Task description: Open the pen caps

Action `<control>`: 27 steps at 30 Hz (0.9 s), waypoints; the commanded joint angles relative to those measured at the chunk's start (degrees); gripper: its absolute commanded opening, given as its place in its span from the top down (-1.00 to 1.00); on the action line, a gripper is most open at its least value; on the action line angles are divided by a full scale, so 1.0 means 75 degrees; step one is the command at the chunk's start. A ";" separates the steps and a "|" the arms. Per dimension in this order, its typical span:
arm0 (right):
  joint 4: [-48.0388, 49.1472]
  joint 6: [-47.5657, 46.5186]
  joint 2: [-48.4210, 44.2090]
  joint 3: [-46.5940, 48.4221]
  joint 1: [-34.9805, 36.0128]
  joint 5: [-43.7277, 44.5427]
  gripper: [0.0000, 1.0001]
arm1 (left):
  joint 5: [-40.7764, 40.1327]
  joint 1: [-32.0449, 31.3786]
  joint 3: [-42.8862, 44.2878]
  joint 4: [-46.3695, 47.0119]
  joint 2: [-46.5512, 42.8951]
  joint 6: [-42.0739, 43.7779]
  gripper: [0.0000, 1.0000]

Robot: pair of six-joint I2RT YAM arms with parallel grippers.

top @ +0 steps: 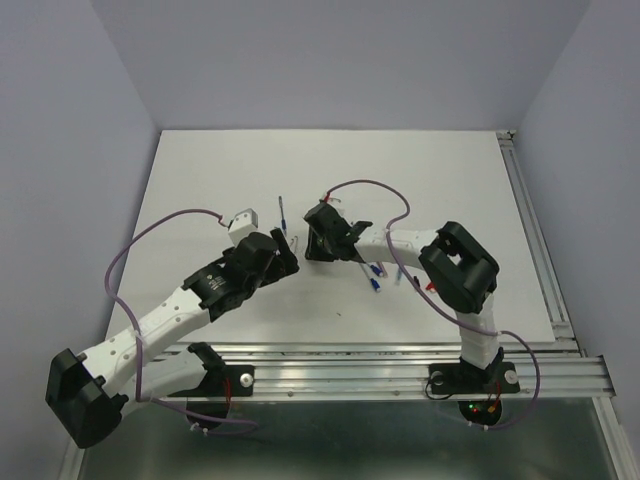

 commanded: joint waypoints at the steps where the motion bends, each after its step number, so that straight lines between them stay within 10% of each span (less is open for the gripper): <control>1: -0.0251 0.0096 -0.0139 0.0500 0.0144 0.0421 0.28 | -0.0113 0.0056 -0.0063 0.0216 -0.0075 0.0128 -0.98; 6: -0.0333 0.0154 -0.0678 0.0267 0.0156 0.0643 0.20 | 0.0086 0.0056 0.0018 0.0334 0.0018 0.0233 -0.98; 15: -0.0743 0.0165 -0.2903 -0.1115 0.0133 0.2398 -0.99 | 0.0531 0.0056 0.0417 0.0614 0.0545 0.0374 -0.98; 27: -0.3041 0.2416 -0.6732 -0.3904 -0.0675 0.5061 -1.00 | 0.2229 -0.0353 0.1950 0.2277 0.2803 0.1732 -0.98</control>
